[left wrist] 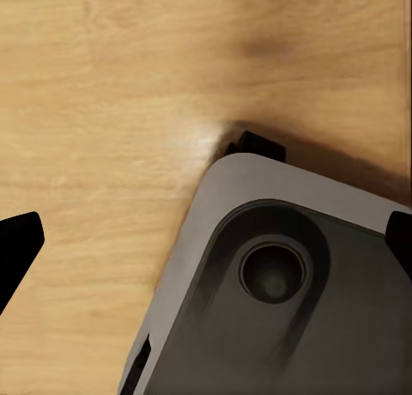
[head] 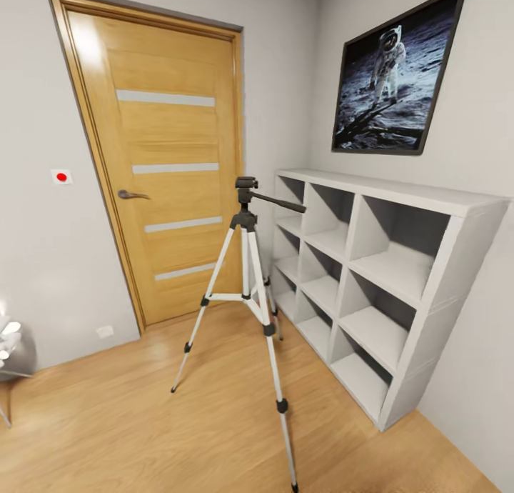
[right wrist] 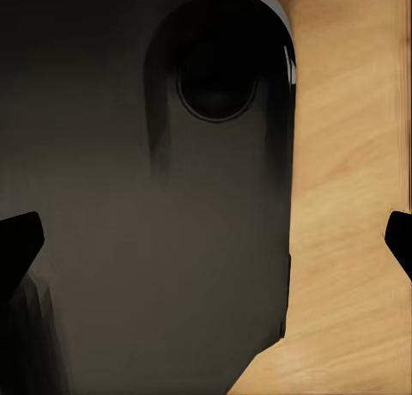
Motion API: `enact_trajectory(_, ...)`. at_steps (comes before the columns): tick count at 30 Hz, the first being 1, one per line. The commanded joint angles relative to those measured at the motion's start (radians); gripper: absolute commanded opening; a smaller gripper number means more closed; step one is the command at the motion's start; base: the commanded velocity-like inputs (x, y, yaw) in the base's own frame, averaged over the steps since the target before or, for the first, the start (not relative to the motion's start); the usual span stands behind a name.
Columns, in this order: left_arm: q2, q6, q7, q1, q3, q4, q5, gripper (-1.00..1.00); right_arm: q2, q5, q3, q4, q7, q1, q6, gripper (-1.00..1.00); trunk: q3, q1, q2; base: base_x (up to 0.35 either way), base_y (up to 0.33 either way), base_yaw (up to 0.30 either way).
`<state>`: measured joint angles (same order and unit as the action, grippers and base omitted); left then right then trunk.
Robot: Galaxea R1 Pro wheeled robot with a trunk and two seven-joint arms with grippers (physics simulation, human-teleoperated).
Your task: Attach the digital camera to the camera tripod in the bedroom.
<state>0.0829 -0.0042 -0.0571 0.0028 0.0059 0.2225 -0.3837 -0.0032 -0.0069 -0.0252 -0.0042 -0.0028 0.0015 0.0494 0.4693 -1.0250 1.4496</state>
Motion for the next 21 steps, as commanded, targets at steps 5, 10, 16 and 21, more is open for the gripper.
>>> enact_trajectory(5, 0.000, 0.000, -0.003, 0.000, 0.000, 0.001, -0.003, 1.00, 0.000, -0.001, -0.002, 0.000, 0.000, 0.000, 0.003, 1.00, 0.001, 0.000, 0.000, 0.000, -0.112, -0.217)
enact_trajectory(10, 0.000, 0.000, -0.004, 0.000, 0.000, 0.001, -0.003, 1.00, 0.000, 0.001, -0.002, 0.000, 0.000, 0.000, 0.003, 1.00, 0.001, 0.000, 0.000, 0.000, -0.017, -0.044)
enact_trajectory(16, 0.000, 0.000, -0.004, 0.000, 0.001, -0.001, -0.003, 1.00, -0.001, 0.002, 0.001, 0.000, 0.000, 0.000, 0.003, 1.00, 0.001, 0.000, 0.000, 0.000, -0.030, -0.006)
enact_trajectory(21, 0.000, 0.000, -0.004, 0.000, 0.002, -0.005, -0.003, 1.00, -0.001, 0.002, 0.003, 0.000, 0.000, 0.000, 0.003, 1.00, 0.001, 0.000, 0.000, 0.000, -0.195, -0.001)
